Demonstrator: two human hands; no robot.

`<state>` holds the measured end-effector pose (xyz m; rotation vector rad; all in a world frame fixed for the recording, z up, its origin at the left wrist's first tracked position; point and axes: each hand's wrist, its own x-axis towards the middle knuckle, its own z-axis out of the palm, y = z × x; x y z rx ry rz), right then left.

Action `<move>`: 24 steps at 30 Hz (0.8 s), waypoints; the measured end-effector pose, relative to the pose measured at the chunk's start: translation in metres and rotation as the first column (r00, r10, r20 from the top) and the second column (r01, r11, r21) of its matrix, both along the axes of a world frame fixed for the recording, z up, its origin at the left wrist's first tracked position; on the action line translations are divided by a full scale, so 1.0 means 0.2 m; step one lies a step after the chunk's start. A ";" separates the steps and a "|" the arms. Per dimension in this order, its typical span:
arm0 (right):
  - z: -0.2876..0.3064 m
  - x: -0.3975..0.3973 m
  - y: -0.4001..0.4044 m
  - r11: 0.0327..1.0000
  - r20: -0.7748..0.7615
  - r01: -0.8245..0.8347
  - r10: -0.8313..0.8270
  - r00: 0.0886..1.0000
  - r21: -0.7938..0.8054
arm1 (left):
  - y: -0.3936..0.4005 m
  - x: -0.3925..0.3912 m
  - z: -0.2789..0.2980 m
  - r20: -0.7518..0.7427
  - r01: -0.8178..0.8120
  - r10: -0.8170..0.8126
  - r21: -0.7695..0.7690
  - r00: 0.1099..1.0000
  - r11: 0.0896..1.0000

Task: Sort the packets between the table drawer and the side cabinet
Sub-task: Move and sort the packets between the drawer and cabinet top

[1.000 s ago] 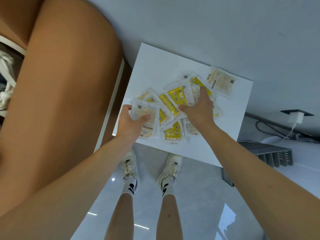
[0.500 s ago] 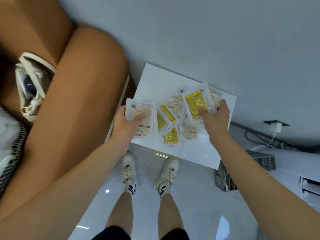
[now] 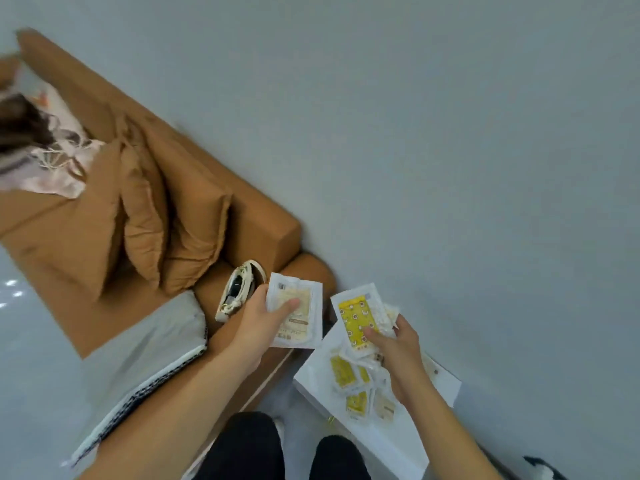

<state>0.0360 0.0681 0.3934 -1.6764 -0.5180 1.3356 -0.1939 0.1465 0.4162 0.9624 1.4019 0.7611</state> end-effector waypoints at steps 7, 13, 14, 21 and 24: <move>0.24 -0.29 -0.04 0.948 -0.057 -0.311 0.315 0.947 0.069 | -0.52 -0.38 0.26 0.050 -0.368 0.369 -0.030 0.928 0.929; 0.26 -0.84 -0.10 0.813 -0.079 -0.573 0.581 0.810 0.103 | -0.98 -0.83 0.29 0.044 -0.658 0.662 -0.071 0.749 0.749; 0.27 -0.95 -0.13 0.783 -0.087 -0.612 0.621 0.779 0.109 | -1.05 -0.90 0.30 0.043 -0.691 0.694 -0.067 0.718 0.719; 0.30 -1.82 -0.34 0.540 -0.099 -0.835 0.841 0.531 0.107 | -1.50 -1.52 0.29 0.051 -0.876 0.877 -0.045 0.478 0.480; 0.29 -2.24 -0.47 0.443 -0.116 -0.891 0.894 0.432 0.097 | -1.74 -1.84 0.24 0.067 -0.932 0.935 -0.089 0.347 0.352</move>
